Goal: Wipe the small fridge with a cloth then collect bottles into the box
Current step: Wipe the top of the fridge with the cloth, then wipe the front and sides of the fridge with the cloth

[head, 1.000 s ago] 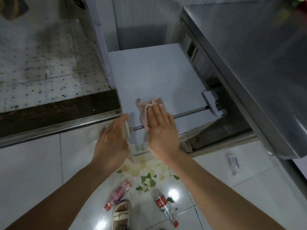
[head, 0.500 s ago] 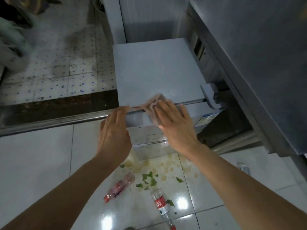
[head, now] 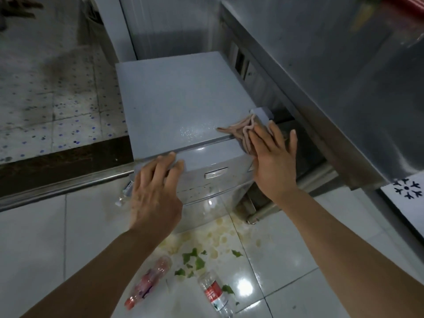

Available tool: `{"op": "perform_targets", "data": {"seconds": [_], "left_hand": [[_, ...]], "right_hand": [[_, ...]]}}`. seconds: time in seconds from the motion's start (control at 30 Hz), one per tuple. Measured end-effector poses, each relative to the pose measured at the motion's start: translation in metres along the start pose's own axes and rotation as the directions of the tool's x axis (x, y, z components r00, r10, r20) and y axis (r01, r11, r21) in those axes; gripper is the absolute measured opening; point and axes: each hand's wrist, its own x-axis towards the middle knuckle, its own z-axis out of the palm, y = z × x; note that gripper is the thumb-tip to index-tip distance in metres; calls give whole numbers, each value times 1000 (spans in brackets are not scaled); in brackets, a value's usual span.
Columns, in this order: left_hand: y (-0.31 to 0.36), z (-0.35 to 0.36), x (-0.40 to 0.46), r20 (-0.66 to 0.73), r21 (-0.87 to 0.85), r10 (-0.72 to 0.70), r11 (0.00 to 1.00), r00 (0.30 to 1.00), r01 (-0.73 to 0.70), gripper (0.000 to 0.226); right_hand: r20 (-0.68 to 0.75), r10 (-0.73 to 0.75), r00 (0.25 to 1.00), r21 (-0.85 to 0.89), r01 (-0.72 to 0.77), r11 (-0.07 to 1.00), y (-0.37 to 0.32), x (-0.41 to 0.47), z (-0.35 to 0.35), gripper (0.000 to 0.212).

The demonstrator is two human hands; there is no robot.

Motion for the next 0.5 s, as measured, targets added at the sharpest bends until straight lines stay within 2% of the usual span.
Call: {"op": "perform_targets", "data": {"seconds": [0.1,0.27,0.4,0.5], "left_hand": [[-8,10,-2,-60,35,43,999,997,-41,77],[-10,29,3,-242,96,74,994,967,-52,71],[-11,41,4,-407,110,86,993,909,-45,67],[-8,47,7,-529,71,81,996,845,-51,56]], "right_hand": [[-72,7,997,-35,-9,999,3,-4,1,61],[-312,39,949,-47,-56,997,6,-17,25,42],[-438,115,892,43,-107,993,14,-32,54,45],[-521,100,848,90,-62,994,16,-36,71,49]]}}
